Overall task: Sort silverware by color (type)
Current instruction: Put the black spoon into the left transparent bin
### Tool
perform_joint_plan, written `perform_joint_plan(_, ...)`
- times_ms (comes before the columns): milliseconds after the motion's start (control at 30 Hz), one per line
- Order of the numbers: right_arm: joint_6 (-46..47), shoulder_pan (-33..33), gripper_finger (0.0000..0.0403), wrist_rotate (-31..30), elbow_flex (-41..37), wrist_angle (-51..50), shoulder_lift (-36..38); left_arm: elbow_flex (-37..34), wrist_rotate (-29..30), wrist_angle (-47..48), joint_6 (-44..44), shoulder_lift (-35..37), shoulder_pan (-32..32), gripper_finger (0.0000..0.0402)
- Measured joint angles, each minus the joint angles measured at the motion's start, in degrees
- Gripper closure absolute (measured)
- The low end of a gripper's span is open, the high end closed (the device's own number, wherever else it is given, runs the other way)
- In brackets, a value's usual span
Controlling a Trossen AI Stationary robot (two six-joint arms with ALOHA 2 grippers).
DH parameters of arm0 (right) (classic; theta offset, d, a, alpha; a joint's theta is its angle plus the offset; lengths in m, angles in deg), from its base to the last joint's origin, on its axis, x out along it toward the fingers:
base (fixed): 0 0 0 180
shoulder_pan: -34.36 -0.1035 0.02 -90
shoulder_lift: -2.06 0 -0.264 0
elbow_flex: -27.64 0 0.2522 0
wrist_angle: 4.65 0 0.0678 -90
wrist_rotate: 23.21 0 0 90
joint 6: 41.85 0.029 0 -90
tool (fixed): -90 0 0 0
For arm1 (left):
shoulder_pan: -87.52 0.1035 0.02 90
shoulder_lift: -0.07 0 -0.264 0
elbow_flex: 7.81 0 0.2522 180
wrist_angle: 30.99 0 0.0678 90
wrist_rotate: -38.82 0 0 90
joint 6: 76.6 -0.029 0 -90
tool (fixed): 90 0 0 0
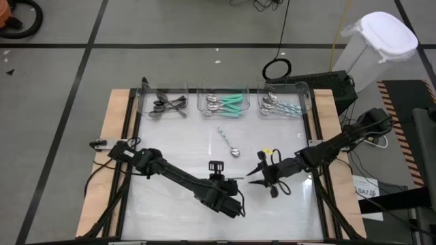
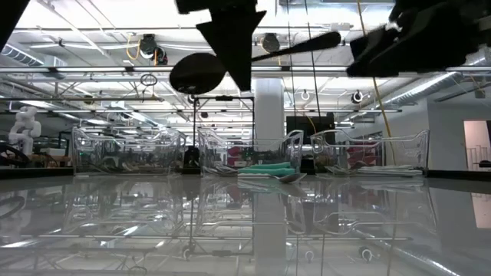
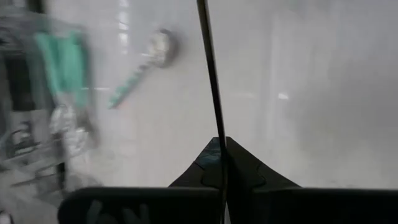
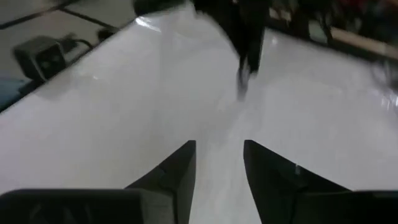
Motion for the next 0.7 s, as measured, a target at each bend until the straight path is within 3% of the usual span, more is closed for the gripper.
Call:
perform_joint_plan(400, -29.56, -11.45, 0.0274, -0.44, 0.02, 4.85, 1.77, -0.01, -24.61, -8.59, -19.49, 1.36, 2.31, 0.0400)
perform_joint_plan(700, -40.50, -17.29, 0.0274, -10.70, 0.79, 4.54, 1.66, -0.02, -40.31, -14.02, -26.69, 1.53, 7.72, 0.0400)
